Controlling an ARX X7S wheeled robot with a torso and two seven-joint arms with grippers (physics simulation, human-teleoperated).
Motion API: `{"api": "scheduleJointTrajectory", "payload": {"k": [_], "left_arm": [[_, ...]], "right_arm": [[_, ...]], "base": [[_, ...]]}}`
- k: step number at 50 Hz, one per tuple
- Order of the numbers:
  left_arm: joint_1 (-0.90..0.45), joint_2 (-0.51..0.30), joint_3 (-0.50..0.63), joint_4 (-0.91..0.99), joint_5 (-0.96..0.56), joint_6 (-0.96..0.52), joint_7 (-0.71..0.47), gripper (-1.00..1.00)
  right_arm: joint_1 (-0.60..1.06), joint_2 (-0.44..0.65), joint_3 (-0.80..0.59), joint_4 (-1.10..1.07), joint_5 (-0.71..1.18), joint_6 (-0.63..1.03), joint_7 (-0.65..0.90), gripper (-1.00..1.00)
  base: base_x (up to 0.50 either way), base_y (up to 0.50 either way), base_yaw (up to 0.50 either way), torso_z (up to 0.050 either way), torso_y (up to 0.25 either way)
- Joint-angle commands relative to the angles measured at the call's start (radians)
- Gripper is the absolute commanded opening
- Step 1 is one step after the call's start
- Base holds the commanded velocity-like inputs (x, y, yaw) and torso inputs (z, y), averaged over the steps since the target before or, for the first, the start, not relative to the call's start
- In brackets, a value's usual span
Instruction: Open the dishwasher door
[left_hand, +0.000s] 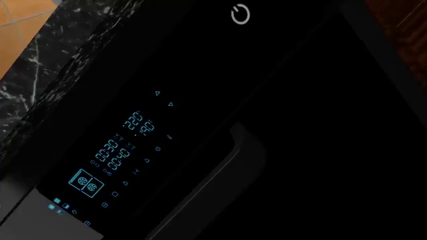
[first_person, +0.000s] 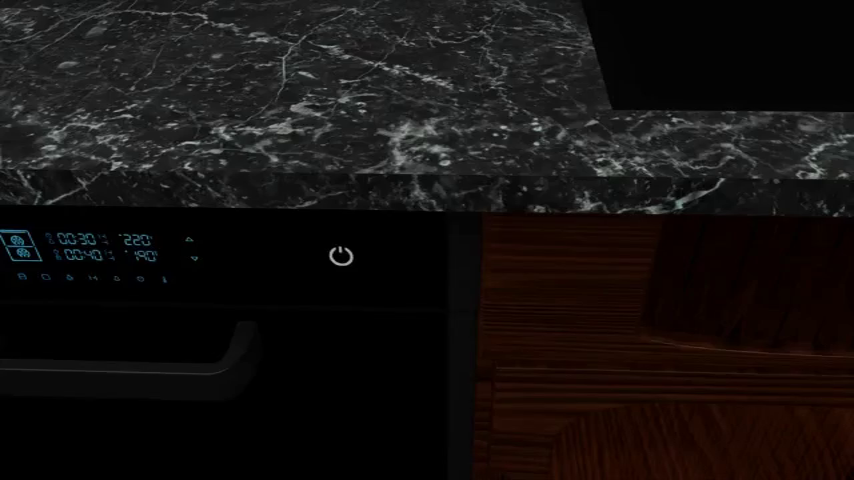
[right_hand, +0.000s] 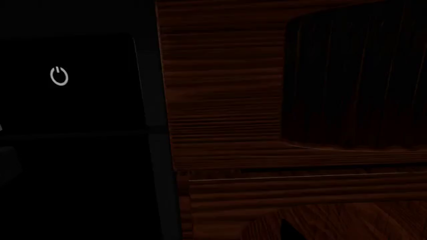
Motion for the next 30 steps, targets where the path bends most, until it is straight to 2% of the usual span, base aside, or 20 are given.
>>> {"api": "scheduleJointTrajectory", "payload": {"k": [1,10,30], "left_arm": [[-0.041,-0.113,0.12,0.095,0.258,-0.182,0.102,1.0],[-0.128,-0.142,0.2,0.021,0.343,-0.196,0.189,1.0],[-0.266,-0.127,0.276,-0.174,0.393,-0.107,0.182,1.0]], "right_arm": [[-0.011,0.001,-0.004,0.013,0.008,-0.023,0.003,1.0],[-0.018,0.005,-0.006,0.004,0.013,-0.029,0.009,1.0],[-0.035,0.02,-0.005,-0.025,0.021,-0.027,0.03,1.0]], "base": [[0.0,0.0,0.0,0.0,0.0],[0.0,0.0,0.0,0.0,0.0],[0.0,0.0,0.0,0.0,0.0]]}}
